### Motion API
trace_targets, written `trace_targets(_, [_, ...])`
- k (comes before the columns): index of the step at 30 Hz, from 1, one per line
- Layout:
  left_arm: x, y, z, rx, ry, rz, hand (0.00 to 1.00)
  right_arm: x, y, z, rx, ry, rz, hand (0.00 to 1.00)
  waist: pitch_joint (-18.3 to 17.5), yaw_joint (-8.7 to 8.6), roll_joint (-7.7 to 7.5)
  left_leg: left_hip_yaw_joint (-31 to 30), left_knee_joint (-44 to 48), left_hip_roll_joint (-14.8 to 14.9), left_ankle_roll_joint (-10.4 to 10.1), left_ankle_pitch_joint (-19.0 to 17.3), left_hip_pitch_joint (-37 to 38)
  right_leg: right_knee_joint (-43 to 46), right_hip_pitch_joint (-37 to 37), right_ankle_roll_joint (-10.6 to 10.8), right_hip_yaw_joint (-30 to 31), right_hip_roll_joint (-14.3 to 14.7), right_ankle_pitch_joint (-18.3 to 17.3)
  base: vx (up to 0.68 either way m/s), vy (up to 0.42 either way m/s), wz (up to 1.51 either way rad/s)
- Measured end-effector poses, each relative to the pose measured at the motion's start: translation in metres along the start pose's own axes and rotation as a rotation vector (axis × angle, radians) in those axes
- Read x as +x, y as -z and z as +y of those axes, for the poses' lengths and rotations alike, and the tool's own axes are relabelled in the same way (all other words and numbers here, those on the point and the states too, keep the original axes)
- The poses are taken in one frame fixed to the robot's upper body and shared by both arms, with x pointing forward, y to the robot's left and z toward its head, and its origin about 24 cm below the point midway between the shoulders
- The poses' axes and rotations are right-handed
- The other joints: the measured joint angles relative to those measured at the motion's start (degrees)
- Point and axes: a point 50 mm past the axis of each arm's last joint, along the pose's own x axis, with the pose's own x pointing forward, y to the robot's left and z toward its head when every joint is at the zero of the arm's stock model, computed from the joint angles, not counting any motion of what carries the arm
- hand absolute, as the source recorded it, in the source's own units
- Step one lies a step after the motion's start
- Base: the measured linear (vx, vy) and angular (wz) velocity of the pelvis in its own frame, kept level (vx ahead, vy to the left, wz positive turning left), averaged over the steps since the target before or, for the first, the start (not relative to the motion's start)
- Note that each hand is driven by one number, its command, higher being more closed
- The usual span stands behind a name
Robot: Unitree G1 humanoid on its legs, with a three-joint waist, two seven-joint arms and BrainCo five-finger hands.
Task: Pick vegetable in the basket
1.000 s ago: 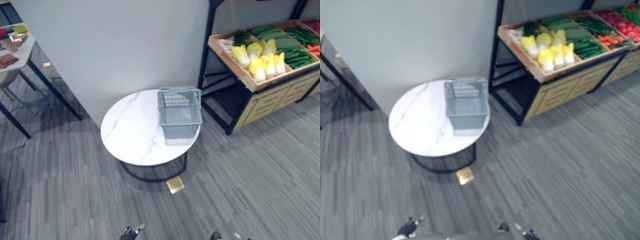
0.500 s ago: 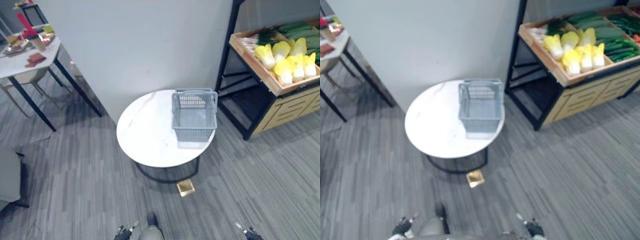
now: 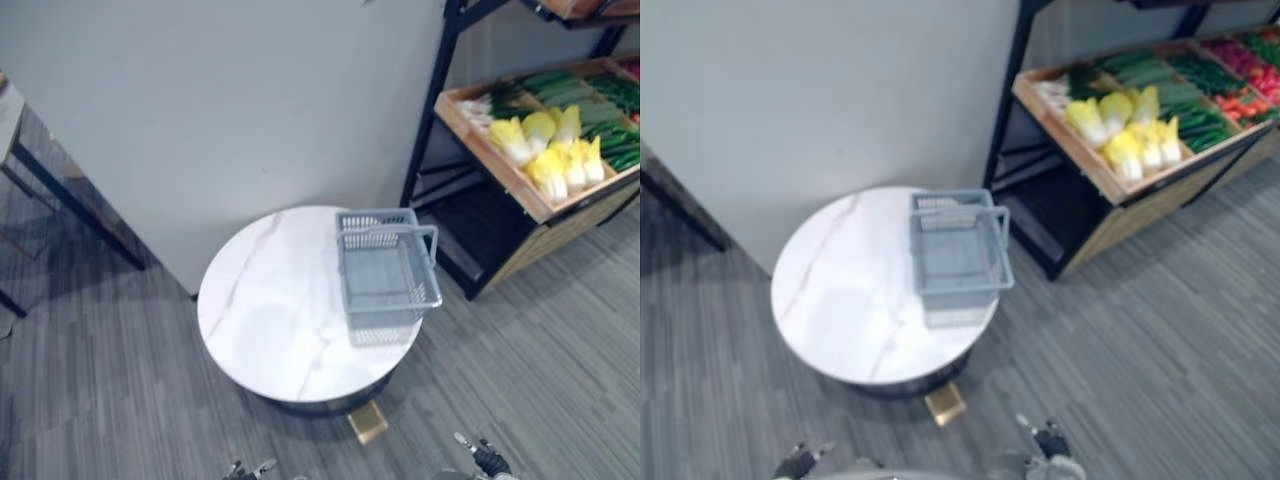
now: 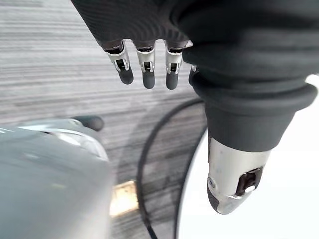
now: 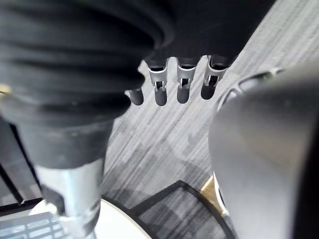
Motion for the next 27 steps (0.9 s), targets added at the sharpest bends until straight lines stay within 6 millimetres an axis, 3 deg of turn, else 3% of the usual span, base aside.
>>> trace_targets(2, [0.001,-0.004,-0.001,-0.008,-0.002,-0.012,0.0,0.0,-0.003,0.001,-0.007,-0.004,-0.012,0.0,0.2,-1.14,-0.88,-0.1,1.0,-0.1,-0.3,-0.2,0.1,-15.0,-0.4,-0.2,-3.6,3.2,0.2,0.21,-0.261,0.15])
trace_targets(3, [0.003,-0.011,-0.001,-0.005,0.001,-0.037,0.0,0.0,0.002,0.0,-0.011,-0.003,0.01,0.0,1.2,-1.13,-3.36,-0.5,1.0,-2.1,-1.7,-0.9,0.9,-26.9,2.2,-3.1,-3.9,4.1,5.4,0.21,-0.241,0.1])
trace_targets(4, [0.0,-0.002,-0.016,-0.004,0.037,-0.008,0.0,0.001,-0.003,-0.011,-0.006,0.033,0.004,0.0,1.7,-0.59,-0.3,-1.3,-1.0,-0.6,-3.0,-1.6,1.2,-29.8,3.6,-2.9,-4.9,7.0,7.2,0.16,-0.138,0.08])
trace_targets(6, [-0.002,0.004,-0.026,-0.022,0.056,0.007,0.0,0.002,-0.007,-0.019,-0.004,0.061,-0.005,0.0,2.3,-0.66,1.18,-1.8,-3.9,-1.8,-3.1,-0.9,0.3,-31.3,3.9,-2.9,-5.0,8.8,7.2,0.1,-0.071,0.0])
trace_targets(9, [-0.001,0.003,-0.023,-0.069,0.029,0.008,0.0,0.002,-0.005,-0.012,0.022,0.059,-0.003,0.0,2.3,-0.6,0.51,-2.4,-6.1,-1.5,-3.4,1.2,0.9,-31.2,4.4,-3.1,-5.2,9.7,7.0,0.04,-0.052,0.19])
trace_targets(14, [0.0,0.0,-0.019,-0.121,0.001,-0.001,0.0,-0.002,0.009,-0.01,0.036,0.057,0.032,0.0,1.6,0.27,-1.43,-5.5,-7.0,-2.5,-3.7,1.5,0.9,-35.6,8.2,-2.5,-7.3,9.6,7.5,-0.03,0.03,0.38])
trace_targets(17, [-0.001,0.005,-0.015,-0.139,-0.015,0.008,0.0,-0.005,0.016,-0.014,0.033,0.065,0.05,0.0,0.6,0.68,-1.35,-7.5,-5.5,-3.0,-3.1,1.0,-0.5,-36.6,9.1,-1.9,-8.6,9.0,7.6,-0.02,0.066,0.38])
trace_targets(20, [-0.001,0.0,-0.014,-0.154,-0.022,-0.012,0.0,-0.003,0.011,-0.013,0.024,0.06,0.038,0.0,0.7,0.61,-1.78,-10.7,2.6,-3.5,-2.7,0.2,-6.7,-37.6,8.8,-1.6,-9.1,7.6,7.4,-0.05,0.057,0.42])
trace_targets(21, [-0.001,0.0,-0.016,-0.151,-0.014,-0.013,0.0,-0.003,0.009,-0.019,0.023,0.075,0.032,0.0,1.0,0.58,-1.1,-12.4,2.7,-3.4,-2.7,0.2,-7.4,-38.0,8.8,-1.6,-9.1,7.3,7.5,-0.08,0.048,0.55])
trace_targets(23, [-0.001,0.001,-0.018,-0.155,-0.014,-0.009,0.0,-0.001,-0.001,-0.029,0.025,0.104,0.002,0.0,1.1,0.84,-0.56,-10.8,0.3,-3.2,-2.0,-0.3,-7.2,-38.5,8.7,-1.3,-9.9,7.1,7.8,-0.05,0.086,0.3])
trace_targets(24, [-0.002,0.003,-0.018,-0.171,-0.028,-0.007,0.0,0.001,-0.016,-0.032,0.031,0.124,-0.054,0.0,1.1,0.94,-0.29,-8.4,-0.4,-3.0,-1.8,-0.3,-6.9,-38.5,8.4,-1.1,-9.9,6.8,8.0,-0.03,0.104,-0.03])
trace_targets(26, [-0.003,0.006,-0.015,-0.158,-0.049,-0.003,0.0,0.002,-0.055,-0.034,-0.007,0.136,-0.202,0.0,0.9,0.92,-0.42,-6.2,-2.9,-3.9,-2.0,0.9,-6.5,-39.0,6.8,-0.3,-8.4,6.4,9.0,-0.03,0.103,-0.31])
trace_targets(27, [-0.003,0.005,-0.014,-0.123,-0.052,-0.015,0.0,0.001,-0.091,-0.036,-0.083,0.145,-0.326,0.0,0.5,0.84,-0.12,-5.0,-4.0,-4.6,-1.8,1.3,-7.1,-40.4,5.4,-0.2,-7.2,6.4,10.5,-0.03,0.103,-0.5])
